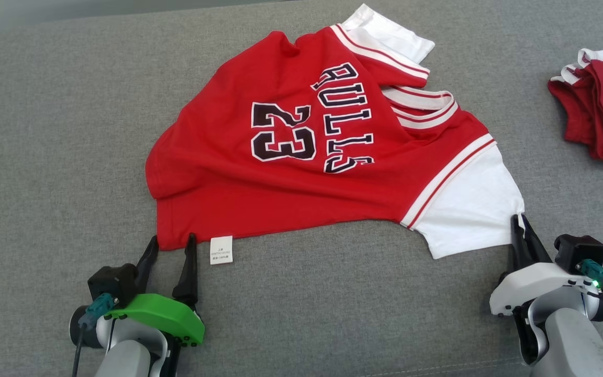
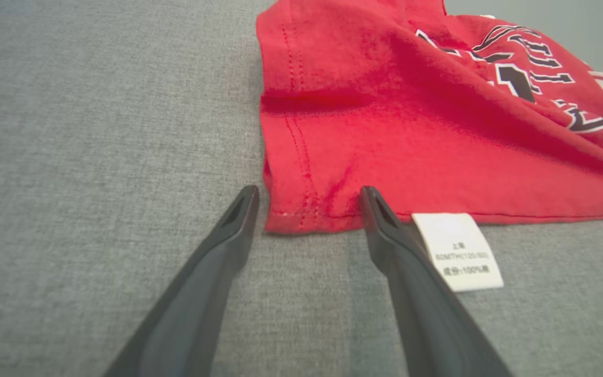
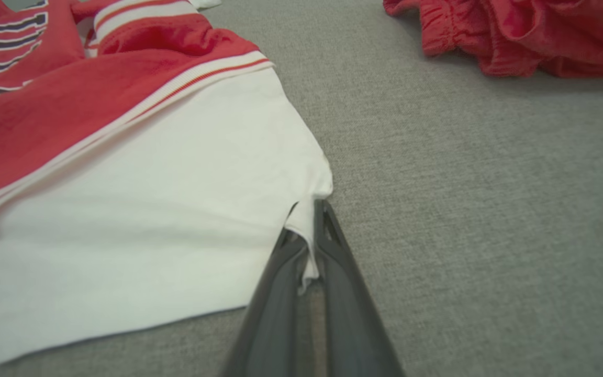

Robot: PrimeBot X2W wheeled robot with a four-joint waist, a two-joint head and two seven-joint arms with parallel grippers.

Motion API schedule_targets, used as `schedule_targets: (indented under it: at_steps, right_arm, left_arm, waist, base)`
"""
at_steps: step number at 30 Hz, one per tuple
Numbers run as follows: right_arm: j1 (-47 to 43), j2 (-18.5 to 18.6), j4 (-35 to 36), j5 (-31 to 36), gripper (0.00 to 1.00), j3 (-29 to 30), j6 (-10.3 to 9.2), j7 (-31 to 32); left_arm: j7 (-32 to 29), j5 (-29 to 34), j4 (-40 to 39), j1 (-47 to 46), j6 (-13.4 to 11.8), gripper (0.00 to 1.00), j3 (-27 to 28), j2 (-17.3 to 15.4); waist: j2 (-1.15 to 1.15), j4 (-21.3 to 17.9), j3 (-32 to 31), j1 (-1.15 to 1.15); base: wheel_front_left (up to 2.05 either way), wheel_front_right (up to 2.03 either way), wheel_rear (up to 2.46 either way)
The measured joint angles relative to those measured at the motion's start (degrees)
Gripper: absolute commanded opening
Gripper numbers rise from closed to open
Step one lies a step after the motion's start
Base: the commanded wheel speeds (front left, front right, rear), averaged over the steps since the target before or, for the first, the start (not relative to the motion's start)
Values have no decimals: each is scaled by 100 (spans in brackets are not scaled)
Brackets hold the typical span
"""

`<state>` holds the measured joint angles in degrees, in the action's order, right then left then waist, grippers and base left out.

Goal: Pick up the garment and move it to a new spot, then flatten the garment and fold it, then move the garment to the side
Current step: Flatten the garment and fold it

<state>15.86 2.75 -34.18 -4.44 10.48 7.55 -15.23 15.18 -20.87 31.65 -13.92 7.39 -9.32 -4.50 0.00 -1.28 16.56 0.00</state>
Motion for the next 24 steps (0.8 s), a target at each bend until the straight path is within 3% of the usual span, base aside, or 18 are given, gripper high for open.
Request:
schedule_targets:
  at_steps: [1,2,3,4,13,24]
  right_arm:
    - [0,0,5,-2,0,-5,0,1]
    - [0,1,14,-15,0,-19,0,1]
    - [0,2,25,-37,0,-30,0,1]
    - [0,2,36,-54,0,-37,-1,1]
    - [-135,2,307,-210,0,-158,-1,10]
    - [-541,2,628,-397,0,-336,-1,10]
  left_arm:
    - [0,-46,8,0,0,100,-22,-2]
    - [0,-55,18,0,0,75,-44,-15]
    - [0,-58,15,-1,0,43,-64,-36]
    - [0,-58,3,-1,0,0,-101,-66]
    - [-1,-134,-32,168,0,0,-368,-190]
    - [-1,-125,-144,755,0,0,-221,-323]
  waist:
    - [0,-1,-2,0]
    - [0,-3,-6,0]
    - [0,-5,-11,0]
    - [0,-8,-18,0]
    - [0,-5,-380,0]
    - [0,33,-1425,0]
  base:
    - [0,0,0]
    - [0,0,0]
    - [0,0,0]
    - [0,0,0]
    - [0,0,0]
    - [0,0,0]
